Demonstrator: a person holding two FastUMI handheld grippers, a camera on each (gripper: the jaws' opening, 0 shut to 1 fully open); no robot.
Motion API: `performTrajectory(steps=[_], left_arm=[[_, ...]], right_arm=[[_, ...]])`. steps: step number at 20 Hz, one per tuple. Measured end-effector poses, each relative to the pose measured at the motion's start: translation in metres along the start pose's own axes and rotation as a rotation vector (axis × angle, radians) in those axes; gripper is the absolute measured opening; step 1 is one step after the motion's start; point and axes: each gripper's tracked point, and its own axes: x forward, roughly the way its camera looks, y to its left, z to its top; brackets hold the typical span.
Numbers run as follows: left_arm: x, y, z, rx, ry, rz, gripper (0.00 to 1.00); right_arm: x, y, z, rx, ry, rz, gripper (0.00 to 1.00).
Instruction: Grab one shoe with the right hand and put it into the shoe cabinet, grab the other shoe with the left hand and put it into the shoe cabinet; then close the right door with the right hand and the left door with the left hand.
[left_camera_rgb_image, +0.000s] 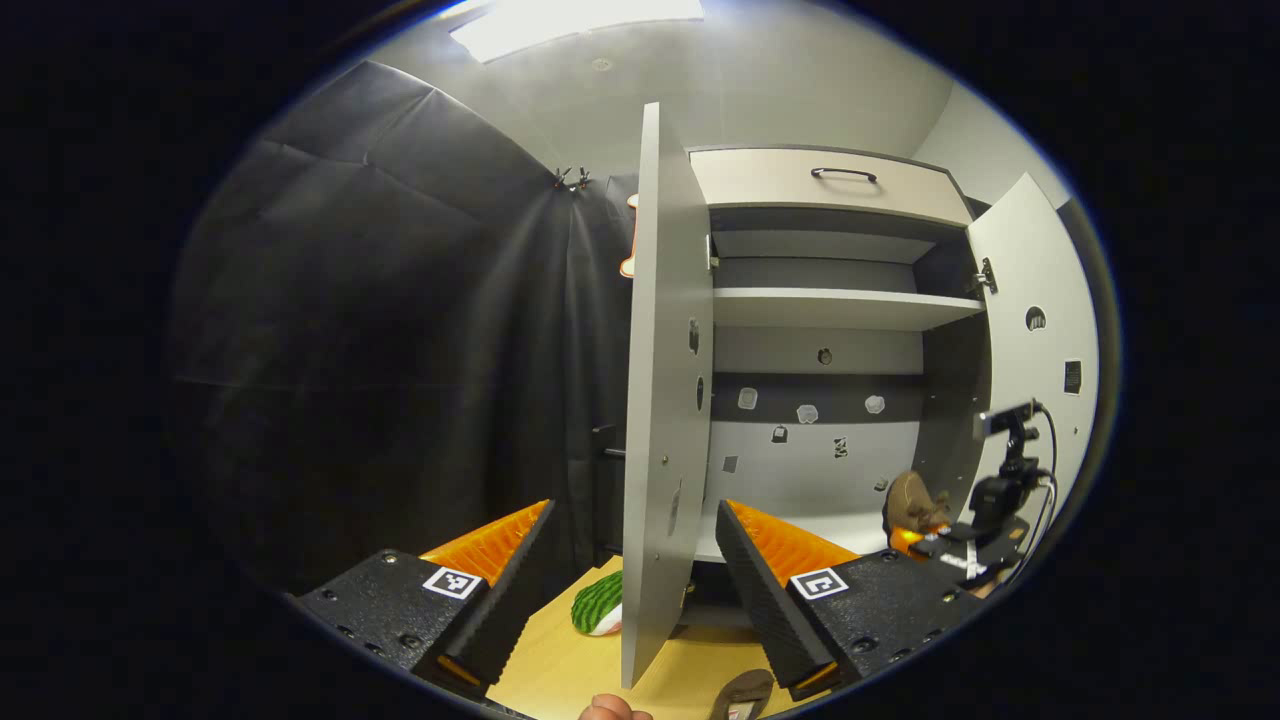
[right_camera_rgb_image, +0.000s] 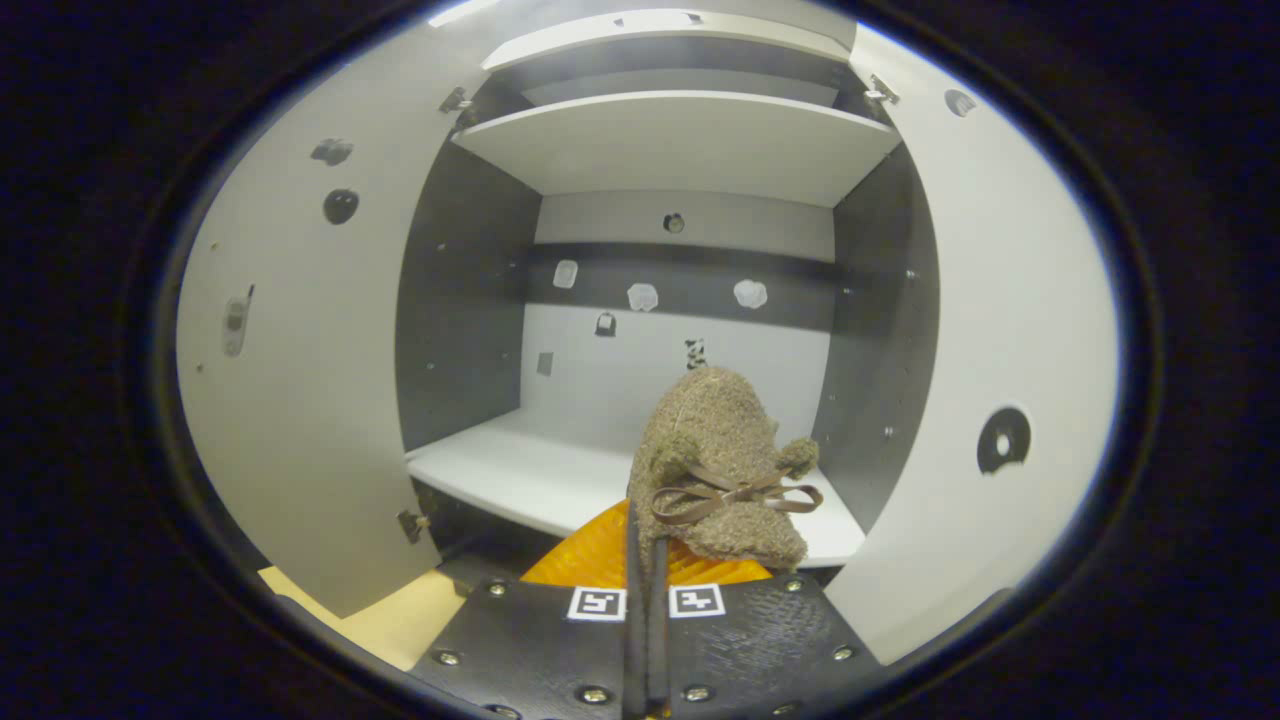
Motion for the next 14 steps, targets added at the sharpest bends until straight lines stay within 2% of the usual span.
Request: performTrajectory(steps=[2,5,7,10,11,12,14], left_arm=[[0.0,0.005,0.0,0.001,-0.001,0.017,0.96],[0.001,0.014,-0.002,-0.002,0.004,0.047,0.96],[-0.001,0.019,-0.004,-0.004,0.011,0.067,0.97],[-0.002,0.03,-0.007,0.006,0.021,0.103,0.97],[-0.003,0.034,-0.008,0.007,0.022,0.114,0.94],[-0.003,0.036,-0.008,0.005,0.024,0.125,0.96],[-0.004,0.042,-0.009,-0.001,0.028,0.141,0.93]], right_arm=[[0.031,-0.008,0.019,-0.013,-0.018,-0.018,0.01],[0.071,-0.02,0.026,-0.005,0.001,-0.037,0.01],[0.097,-0.027,0.024,0.0,0.028,-0.049,0.01],[0.113,-0.032,0.014,0.01,0.07,-0.058,0.01],[0.12,-0.033,0.011,0.012,0.086,-0.061,0.01],[0.13,-0.033,0.008,0.014,0.096,-0.06,0.01],[0.142,-0.034,0.003,0.006,0.116,-0.064,0.01]])
